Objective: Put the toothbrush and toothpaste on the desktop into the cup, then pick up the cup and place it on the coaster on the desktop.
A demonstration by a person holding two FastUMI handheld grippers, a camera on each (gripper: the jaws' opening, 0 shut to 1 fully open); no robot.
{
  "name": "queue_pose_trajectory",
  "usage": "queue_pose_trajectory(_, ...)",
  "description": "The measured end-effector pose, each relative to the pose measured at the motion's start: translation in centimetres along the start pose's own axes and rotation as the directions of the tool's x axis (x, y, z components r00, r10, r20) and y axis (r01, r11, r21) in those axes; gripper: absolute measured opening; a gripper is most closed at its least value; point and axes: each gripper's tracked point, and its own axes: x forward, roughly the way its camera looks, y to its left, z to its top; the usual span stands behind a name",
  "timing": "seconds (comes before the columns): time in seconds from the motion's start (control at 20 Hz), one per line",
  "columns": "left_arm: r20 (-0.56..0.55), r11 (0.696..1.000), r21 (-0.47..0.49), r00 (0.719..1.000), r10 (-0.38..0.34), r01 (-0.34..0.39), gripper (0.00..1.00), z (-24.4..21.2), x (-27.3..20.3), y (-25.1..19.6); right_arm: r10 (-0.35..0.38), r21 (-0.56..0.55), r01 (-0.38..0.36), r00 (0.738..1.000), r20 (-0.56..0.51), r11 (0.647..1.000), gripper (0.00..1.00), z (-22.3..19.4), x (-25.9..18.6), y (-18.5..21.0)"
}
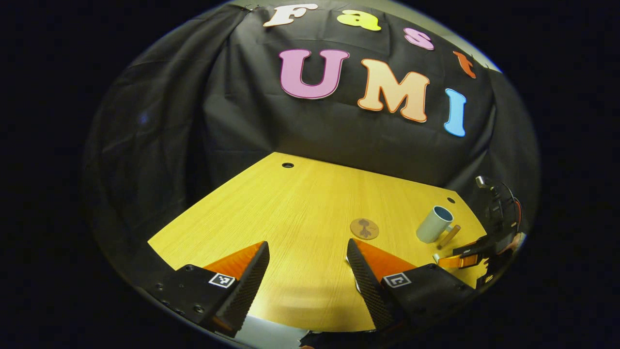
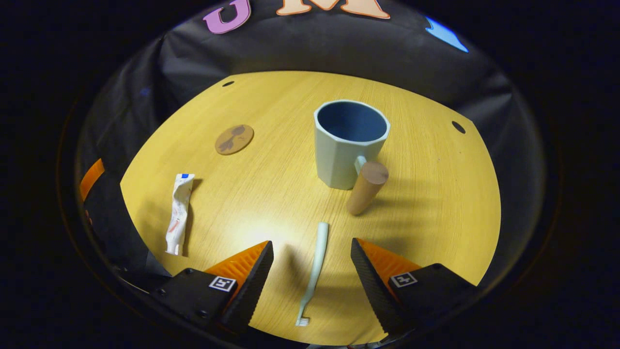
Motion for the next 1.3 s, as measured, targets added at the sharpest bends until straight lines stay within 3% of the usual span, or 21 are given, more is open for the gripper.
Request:
queue_pose_trajectory(0.15, -0.019, 1.000, 0.001, 1.000, 0.018, -0.018, 0.94, -0.2, 0.2, 0.6, -0.024, 0.022, 0.025, 0.998, -0.055, 0.999, 0.99, -0.3, 1.2, -0.5)
queue_pose_trajectory(0.2, -0.023, 1.000, 0.003, 1.000, 0.021, -0.021, 0.94, -0.3, 0.4, 0.6, -0.034, 0.022, 0.035, 0.997, -0.069, 0.999, 0.94, -0.3, 1.5, -0.7)
queue_pose_trajectory(0.25, -0.027, 1.000, 0.005, 0.999, 0.021, -0.021, 0.94, -0.3, 0.4, 0.7, -0.041, 0.020, 0.043, 0.996, -0.081, 0.999, 0.99, -0.4, 1.6, -1.0)
queue_pose_trajectory(0.45, -0.039, 1.000, 0.017, 0.999, 0.008, -0.008, 0.94, -0.4, 0.8, 0.4, -0.060, -0.011, 0.059, 0.991, -0.123, 0.998, 0.95, -0.6, 2.1, -1.2)
queue_pose_trajectory(0.55, -0.050, 1.000, 0.007, 0.999, -0.001, 0.001, 0.95, -0.8, 1.1, 0.4, -0.064, -0.021, 0.061, 0.988, -0.142, 0.998, 0.70, -0.6, 2.3, -0.9)
queue_pose_trajectory(0.7, -0.063, 1.000, 0.004, 0.998, -0.010, 0.010, 0.94, -1.0, 1.3, 0.3, -0.075, -0.025, 0.072, 0.983, -0.168, 0.997, 0.65, -0.9, 2.6, -1.0)
queue_pose_trajectory(0.75, -0.066, 1.000, 0.002, 0.998, -0.013, 0.013, 0.94, -1.3, 1.5, 0.4, -0.088, -0.024, 0.085, 0.979, -0.185, 0.996, 0.48, -1.0, 2.4, -1.2)
queue_pose_trajectory(0.8, -0.069, 1.000, -0.005, 0.997, -0.017, 0.017, 0.95, -1.1, 1.6, 0.4, -0.079, -0.025, 0.075, 0.975, -0.206, 0.997, 0.40, -1.2, 2.3, -1.1)
queue_pose_trajectory(0.9, -0.075, 1.000, -0.012, 0.997, -0.025, 0.024, 0.94, -1.3, 1.7, 0.2, -0.044, -0.013, 0.042, 0.974, -0.222, 0.999, 0.40, -1.1, 2.9, -0.3)
queue_pose_trajectory(1.0, -0.080, 0.999, -0.011, 0.996, -0.032, 0.031, 0.94, -1.5, 1.8, 0.0, -0.040, -0.020, 0.036, 0.971, -0.237, 0.999, 0.29, -1.2, 2.5, -0.4)
queue_pose_trajectory(1.3, -0.092, 0.998, -0.012, 0.994, -0.063, 0.062, 0.94, -1.6, 2.2, -0.9, -0.052, 0.014, 0.057, 0.968, -0.247, 0.998, 0.14, -0.9, 2.3, -0.7)
